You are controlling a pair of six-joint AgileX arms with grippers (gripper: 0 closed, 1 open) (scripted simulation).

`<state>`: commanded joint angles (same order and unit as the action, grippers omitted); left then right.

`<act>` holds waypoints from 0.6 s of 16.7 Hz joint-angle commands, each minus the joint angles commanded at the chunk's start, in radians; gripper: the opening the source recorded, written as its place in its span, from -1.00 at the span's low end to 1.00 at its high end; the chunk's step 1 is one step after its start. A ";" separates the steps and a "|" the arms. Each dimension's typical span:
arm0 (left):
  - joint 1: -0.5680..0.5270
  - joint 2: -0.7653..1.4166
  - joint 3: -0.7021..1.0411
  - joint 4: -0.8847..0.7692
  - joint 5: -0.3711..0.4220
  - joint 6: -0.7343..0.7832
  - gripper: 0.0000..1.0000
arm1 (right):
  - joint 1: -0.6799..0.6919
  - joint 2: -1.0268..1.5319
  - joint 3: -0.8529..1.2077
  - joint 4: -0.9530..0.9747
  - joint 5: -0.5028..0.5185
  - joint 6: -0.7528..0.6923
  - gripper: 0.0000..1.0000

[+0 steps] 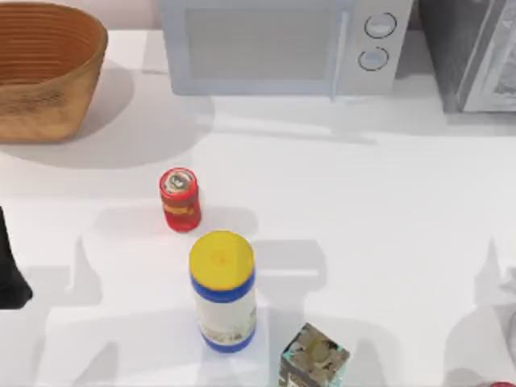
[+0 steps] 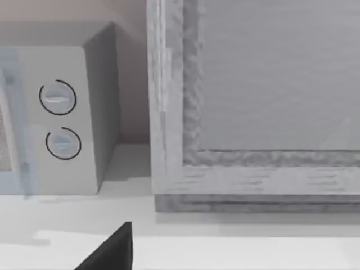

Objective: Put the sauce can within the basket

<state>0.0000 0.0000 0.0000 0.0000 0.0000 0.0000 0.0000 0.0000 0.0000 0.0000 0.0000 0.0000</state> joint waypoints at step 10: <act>0.043 0.263 0.069 0.021 0.198 0.224 1.00 | 0.000 0.000 0.000 0.000 0.000 0.000 1.00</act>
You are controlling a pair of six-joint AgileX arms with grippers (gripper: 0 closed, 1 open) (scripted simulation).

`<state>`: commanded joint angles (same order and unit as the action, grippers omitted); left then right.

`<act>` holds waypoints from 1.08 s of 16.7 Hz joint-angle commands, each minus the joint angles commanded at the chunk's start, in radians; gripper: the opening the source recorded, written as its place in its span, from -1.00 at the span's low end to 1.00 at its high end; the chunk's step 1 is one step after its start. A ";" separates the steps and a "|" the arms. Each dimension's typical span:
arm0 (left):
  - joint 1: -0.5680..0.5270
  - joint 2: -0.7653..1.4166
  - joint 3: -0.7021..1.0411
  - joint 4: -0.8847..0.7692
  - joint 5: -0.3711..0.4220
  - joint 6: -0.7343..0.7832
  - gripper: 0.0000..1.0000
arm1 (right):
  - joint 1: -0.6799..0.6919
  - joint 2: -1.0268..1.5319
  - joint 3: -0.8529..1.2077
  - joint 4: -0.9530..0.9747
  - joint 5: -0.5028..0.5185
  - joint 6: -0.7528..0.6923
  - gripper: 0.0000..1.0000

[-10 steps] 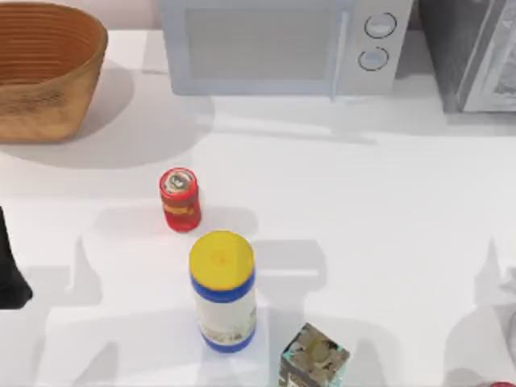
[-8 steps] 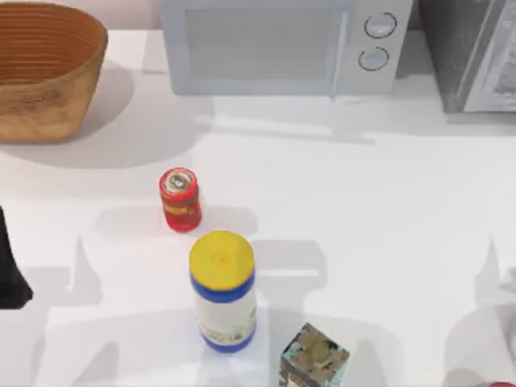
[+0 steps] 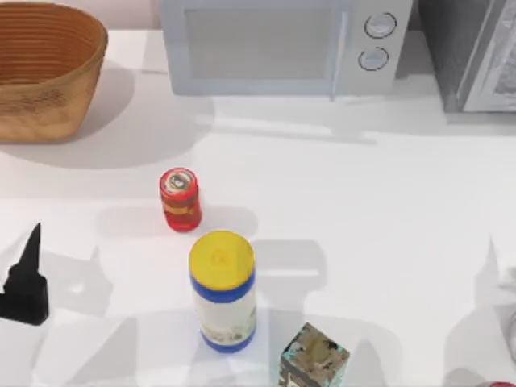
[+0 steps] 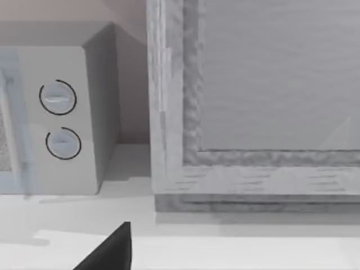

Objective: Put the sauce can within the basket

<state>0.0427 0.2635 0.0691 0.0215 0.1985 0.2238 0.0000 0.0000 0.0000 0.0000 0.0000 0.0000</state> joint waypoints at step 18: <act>0.167 1.359 0.688 0.111 0.907 0.870 1.00 | 0.000 0.000 0.000 0.000 0.000 0.000 1.00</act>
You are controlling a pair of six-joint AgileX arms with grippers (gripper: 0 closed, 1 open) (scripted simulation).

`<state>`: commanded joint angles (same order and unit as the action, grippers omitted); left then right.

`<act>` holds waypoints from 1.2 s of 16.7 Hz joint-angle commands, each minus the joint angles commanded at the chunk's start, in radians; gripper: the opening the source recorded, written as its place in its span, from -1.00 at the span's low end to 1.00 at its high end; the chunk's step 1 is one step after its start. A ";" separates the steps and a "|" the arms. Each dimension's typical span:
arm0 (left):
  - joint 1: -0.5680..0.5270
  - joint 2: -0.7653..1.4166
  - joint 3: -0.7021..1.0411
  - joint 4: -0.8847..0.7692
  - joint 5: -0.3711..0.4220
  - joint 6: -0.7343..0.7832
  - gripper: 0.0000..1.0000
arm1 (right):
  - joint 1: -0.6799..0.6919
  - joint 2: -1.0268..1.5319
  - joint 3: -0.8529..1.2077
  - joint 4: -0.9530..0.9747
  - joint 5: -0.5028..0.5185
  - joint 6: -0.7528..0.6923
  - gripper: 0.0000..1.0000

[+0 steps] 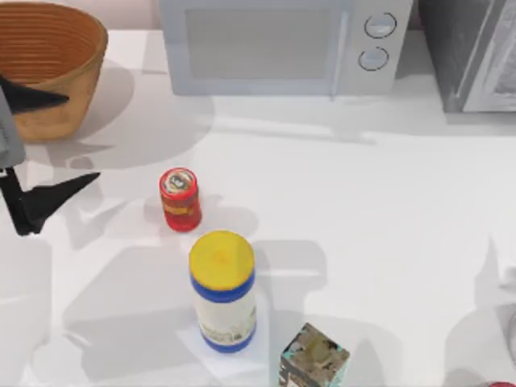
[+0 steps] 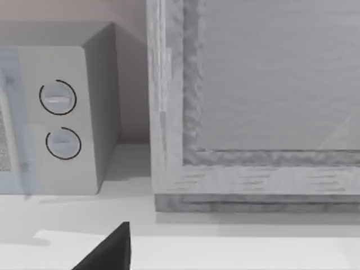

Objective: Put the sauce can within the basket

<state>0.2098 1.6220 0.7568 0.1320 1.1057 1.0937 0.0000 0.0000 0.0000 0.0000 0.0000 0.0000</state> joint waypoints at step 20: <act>-0.104 0.717 0.309 -0.160 0.462 0.221 1.00 | 0.000 0.000 0.000 0.000 0.000 0.000 1.00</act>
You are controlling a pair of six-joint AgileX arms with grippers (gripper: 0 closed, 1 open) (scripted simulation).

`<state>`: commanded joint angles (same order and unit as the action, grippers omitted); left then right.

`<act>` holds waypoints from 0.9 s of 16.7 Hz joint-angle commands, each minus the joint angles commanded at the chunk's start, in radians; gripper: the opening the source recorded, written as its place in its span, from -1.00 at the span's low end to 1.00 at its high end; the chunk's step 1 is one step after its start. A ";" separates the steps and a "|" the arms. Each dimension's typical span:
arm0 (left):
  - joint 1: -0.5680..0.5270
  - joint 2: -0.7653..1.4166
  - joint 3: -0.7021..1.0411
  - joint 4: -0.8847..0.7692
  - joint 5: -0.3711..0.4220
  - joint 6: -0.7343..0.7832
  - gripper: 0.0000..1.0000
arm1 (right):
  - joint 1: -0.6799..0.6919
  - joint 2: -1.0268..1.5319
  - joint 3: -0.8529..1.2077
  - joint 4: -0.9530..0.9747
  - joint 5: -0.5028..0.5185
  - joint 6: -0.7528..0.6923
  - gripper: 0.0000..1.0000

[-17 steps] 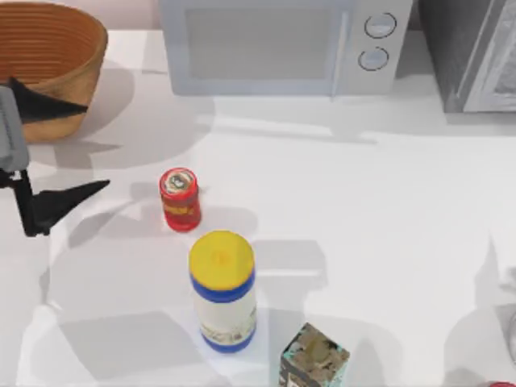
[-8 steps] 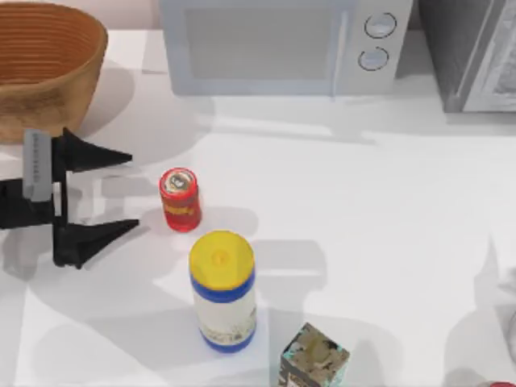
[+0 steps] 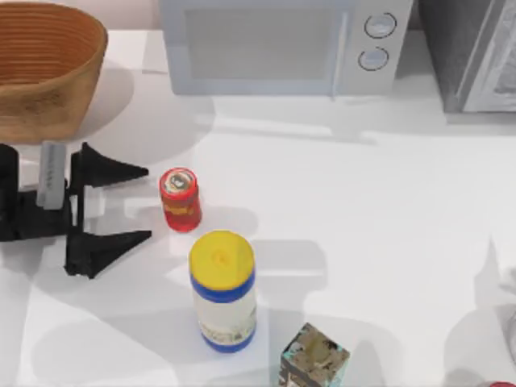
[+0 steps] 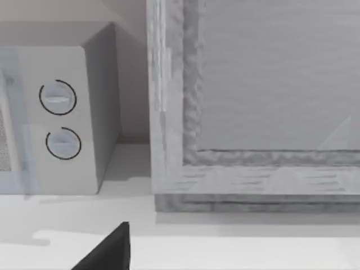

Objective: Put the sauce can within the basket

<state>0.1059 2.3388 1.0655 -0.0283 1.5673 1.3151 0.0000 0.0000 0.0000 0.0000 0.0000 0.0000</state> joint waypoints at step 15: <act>-0.023 0.105 -0.053 0.700 -0.012 -0.541 1.00 | 0.000 0.000 0.000 0.000 0.000 0.000 1.00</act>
<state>0.0826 2.4439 1.0121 0.6713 1.5557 0.7737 0.0000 0.0000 0.0000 0.0000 0.0000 0.0000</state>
